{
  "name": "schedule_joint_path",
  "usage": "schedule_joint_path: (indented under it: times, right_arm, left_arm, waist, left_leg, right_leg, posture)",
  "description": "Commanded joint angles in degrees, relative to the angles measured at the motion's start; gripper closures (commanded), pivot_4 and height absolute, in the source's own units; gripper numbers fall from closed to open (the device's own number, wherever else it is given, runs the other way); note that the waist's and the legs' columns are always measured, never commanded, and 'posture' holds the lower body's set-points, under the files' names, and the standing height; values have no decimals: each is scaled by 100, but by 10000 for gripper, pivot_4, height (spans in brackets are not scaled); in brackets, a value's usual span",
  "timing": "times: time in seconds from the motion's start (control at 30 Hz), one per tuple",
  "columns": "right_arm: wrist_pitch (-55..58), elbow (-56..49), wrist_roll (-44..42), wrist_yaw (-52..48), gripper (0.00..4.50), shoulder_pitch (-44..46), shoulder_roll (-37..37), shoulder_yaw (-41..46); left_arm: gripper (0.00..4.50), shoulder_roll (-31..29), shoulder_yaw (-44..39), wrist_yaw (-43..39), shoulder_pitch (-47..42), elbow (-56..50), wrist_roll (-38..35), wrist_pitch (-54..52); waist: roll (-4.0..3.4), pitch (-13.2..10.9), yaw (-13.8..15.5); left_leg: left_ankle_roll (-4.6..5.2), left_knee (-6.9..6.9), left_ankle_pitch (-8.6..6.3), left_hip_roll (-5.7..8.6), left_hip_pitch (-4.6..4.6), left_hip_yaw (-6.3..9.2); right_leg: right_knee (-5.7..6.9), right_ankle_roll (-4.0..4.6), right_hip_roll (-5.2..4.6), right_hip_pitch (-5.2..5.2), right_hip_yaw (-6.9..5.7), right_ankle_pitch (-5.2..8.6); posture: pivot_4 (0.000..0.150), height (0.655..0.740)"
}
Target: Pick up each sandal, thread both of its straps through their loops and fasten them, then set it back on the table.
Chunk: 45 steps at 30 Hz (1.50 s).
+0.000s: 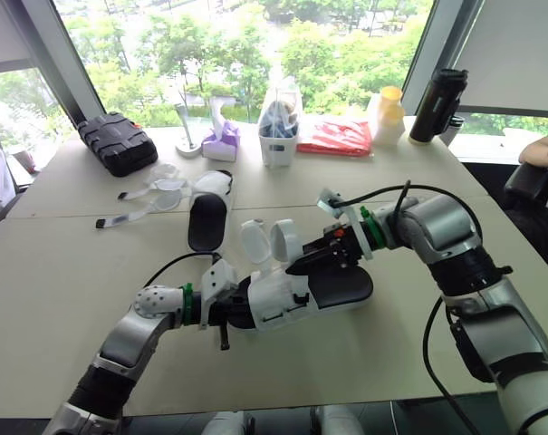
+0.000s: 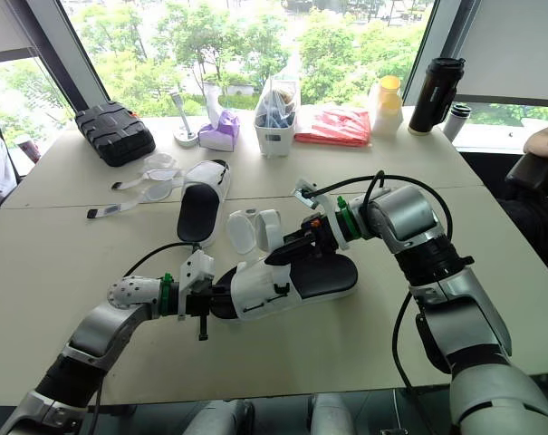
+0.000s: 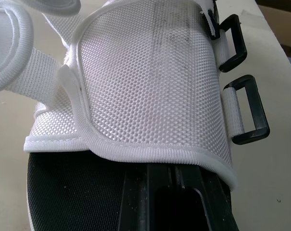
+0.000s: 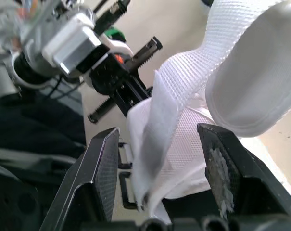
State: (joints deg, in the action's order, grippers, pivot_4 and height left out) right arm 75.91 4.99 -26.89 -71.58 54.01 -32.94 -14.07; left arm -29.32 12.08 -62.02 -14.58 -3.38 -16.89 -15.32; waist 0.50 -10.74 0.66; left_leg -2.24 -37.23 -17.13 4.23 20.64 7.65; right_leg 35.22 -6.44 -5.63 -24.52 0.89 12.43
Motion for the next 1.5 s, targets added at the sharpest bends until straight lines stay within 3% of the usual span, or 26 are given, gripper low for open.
schedule_joint_path:
  times: [0.03, 0.6, 0.67, 0.8, 1.13, 1.5]
  right_arm:
    - [437, -430, -363, 402, 17444, -20, 70, 350]
    - [1037, -924, -1091, 1721, 17444, -433, 506, 879]
    - [1047, -945, -1165, 1803, 25081, -458, 499, 909]
    - [1078, -1042, -1323, 1924, 44696, -505, 492, 988]
    - [991, -1269, -1773, 1652, 44696, -346, 278, 644]
    - [44, -602, -1402, 905, 44696, 73, 18, -406]
  left_arm:
    - [45000, -23, 122, -18, 37, 129, 103, -28]
    - [45000, 28, 125, -7, -62, 222, 106, 6]
    - [45000, 34, 125, 4, -49, 199, 101, -5]
    - [45000, 42, 122, 17, -34, 170, 91, -25]
    - [45000, 24, 102, 9, -69, 213, 103, 0]
    - [45000, 10, 139, 74, 102, 15, 109, -46]
  waist:
    - [0, 0, 1]
    - [1, 0, 3]
    - [0, 0, 3]
    - [0, 0, 3]
    - [0, 0, 1]
    - [1, 0, -7]
  left_leg:
    - [0, 0, 0, 0, 0, 0]
    - [1, -2, 1, 1, -1, -1]
    - [1, -2, 1, 1, -1, -1]
    - [1, -2, 1, 1, -1, -1]
    - [2, -2, 1, 1, -1, -2]
    - [2, -4, 1, 1, -2, -4]
  right_leg:
    - [0, 0, 0, 0, -1, 0]
    - [1, 0, 1, 3, 0, 0]
    - [1, 0, 1, 3, 0, 0]
    - [1, 0, 1, 3, -1, 0]
    - [1, -1, 1, 3, -1, 0]
    - [-1, -1, 2, 6, -1, 0]
  posture:
    - [1500, 7400]
    - [1500, 7400]
    - [1500, 7400]
    - [1500, 7400]
    - [1500, 7400]
    - [1500, 7400]
